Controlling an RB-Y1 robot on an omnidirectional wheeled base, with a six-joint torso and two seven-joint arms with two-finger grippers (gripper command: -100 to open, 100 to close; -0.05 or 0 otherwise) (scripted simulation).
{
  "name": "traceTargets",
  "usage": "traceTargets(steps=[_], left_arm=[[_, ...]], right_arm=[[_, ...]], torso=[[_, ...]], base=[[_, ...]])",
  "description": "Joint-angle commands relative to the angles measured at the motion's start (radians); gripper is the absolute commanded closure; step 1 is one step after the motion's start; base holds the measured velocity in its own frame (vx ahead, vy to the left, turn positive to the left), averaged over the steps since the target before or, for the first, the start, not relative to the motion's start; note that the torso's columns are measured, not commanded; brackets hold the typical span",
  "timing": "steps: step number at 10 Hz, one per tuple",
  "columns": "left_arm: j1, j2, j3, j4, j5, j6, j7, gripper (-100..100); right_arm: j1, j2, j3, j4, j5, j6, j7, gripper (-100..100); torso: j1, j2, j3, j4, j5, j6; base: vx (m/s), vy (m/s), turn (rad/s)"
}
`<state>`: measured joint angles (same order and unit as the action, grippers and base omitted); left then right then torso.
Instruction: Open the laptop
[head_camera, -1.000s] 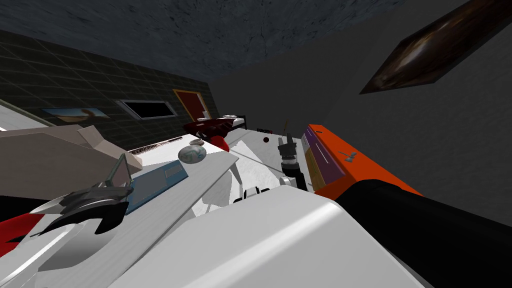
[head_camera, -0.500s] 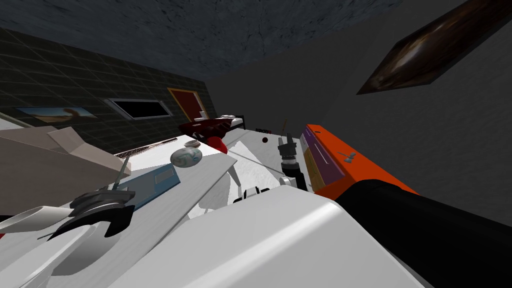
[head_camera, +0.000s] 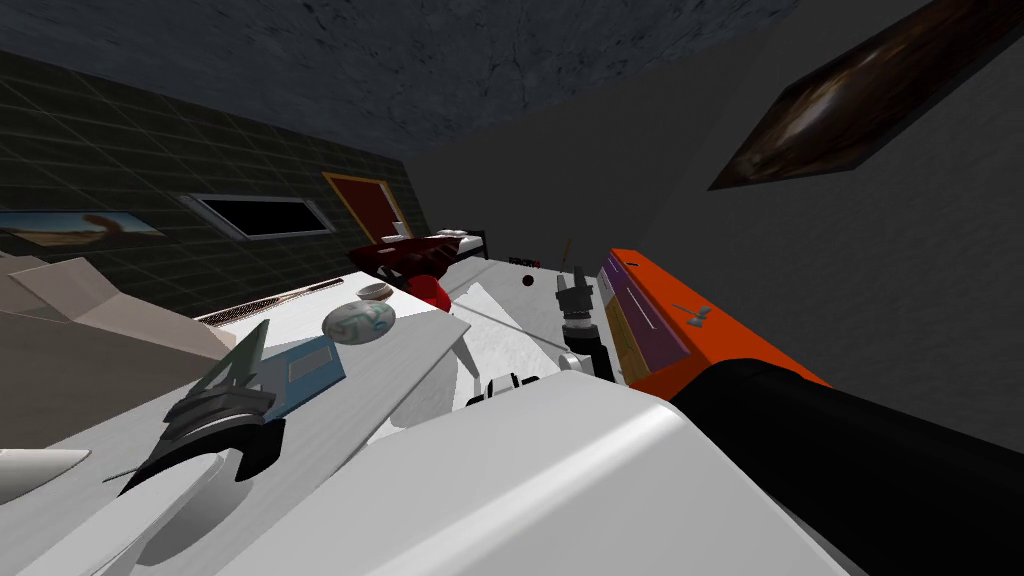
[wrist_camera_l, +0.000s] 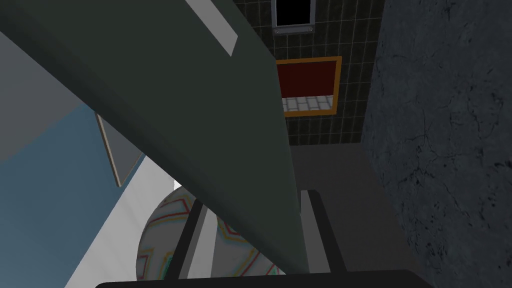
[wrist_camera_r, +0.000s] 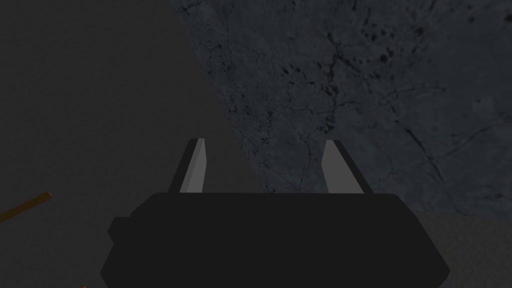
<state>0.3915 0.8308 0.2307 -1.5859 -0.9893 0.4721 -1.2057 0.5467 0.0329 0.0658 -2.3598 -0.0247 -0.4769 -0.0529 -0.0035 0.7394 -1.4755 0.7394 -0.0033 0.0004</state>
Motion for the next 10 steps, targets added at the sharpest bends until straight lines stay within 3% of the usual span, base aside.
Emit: traceTargets(steps=[1, 4, 5, 10], left_arm=[[0.009, -0.006, -0.012, -0.009, -0.020, 0.017, -0.021, 100], [0.027, -0.045, -0.062, -0.002, -0.110, 0.080, -0.079, 100], [0.028, -0.006, -0.038, 0.002, -0.056, 0.046, -0.069, -100], [0.046, 0.080, 0.004, 0.014, 0.033, -0.006, -0.076, -100]], right_arm=[[0.000, 0.000, 0.000, 0.000, 0.000, 0.000, 0.000, 0], [0.000, 0.000, 0.000, 0.000, 0.000, 0.000, 0.000, 0], [0.000, 0.000, 0.000, 0.000, 0.000, 0.000, 0.000, 0], [0.000, 0.000, 0.000, 0.000, 0.000, 0.000, 0.000, 0]], torso=[[0.000, 0.000, 0.000, 0.000, 0.000, 0.000], [0.002, 0.000, 0.001, -0.001, 0.002, -0.001], [0.003, -0.001, 0.000, -0.001, 0.003, 0.000], [0.000, 0.000, 0.000, 0.000, 0.000, 0.000]], base=[[0.025, -0.006, -0.013], [0.030, 0.019, -0.066], [0.021, -0.021, 0.043], [0.025, -0.066, 0.053]])
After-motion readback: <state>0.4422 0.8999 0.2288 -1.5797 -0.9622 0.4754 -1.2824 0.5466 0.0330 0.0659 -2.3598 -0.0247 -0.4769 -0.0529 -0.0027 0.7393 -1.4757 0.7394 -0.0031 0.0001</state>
